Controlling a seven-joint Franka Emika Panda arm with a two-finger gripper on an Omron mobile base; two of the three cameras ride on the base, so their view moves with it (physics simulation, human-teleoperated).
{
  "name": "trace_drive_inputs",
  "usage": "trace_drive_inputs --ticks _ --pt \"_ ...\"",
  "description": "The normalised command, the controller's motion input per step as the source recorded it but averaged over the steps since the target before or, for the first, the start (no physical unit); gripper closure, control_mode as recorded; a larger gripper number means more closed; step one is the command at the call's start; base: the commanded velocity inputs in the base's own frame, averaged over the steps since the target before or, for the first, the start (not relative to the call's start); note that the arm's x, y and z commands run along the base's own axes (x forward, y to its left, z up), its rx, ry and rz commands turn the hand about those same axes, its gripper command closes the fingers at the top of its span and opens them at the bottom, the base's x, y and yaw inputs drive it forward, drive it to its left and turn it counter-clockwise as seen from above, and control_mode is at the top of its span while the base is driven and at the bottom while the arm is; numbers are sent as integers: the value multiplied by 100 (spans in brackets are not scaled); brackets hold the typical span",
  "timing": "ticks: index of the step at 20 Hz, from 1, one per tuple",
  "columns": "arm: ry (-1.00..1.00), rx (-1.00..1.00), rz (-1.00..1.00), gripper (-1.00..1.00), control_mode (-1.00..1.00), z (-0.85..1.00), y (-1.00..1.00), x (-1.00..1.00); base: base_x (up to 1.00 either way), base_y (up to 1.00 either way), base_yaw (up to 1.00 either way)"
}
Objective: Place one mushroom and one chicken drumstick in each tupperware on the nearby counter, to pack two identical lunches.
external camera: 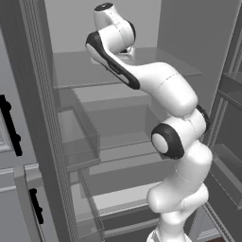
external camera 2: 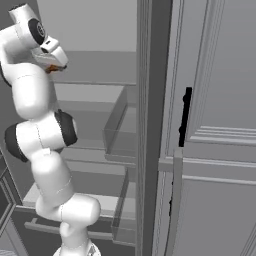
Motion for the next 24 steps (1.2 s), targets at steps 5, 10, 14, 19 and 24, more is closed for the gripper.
trace_drive_inputs --ticks 5,10,14,19,24 --pt "-16 12 -10 100 -100 0 -84 -100 0 0 0" --pt "-2 3 -9 100 -100 -7 -34 -100 0 0 0" --pt "-1 0 0 100 -100 -10 0 -100 0 0 0" --pt "0 0 0 100 -100 -26 0 -100 0 0 0" --pt "0 0 0 100 100 -6 0 -20 -80 0 0"
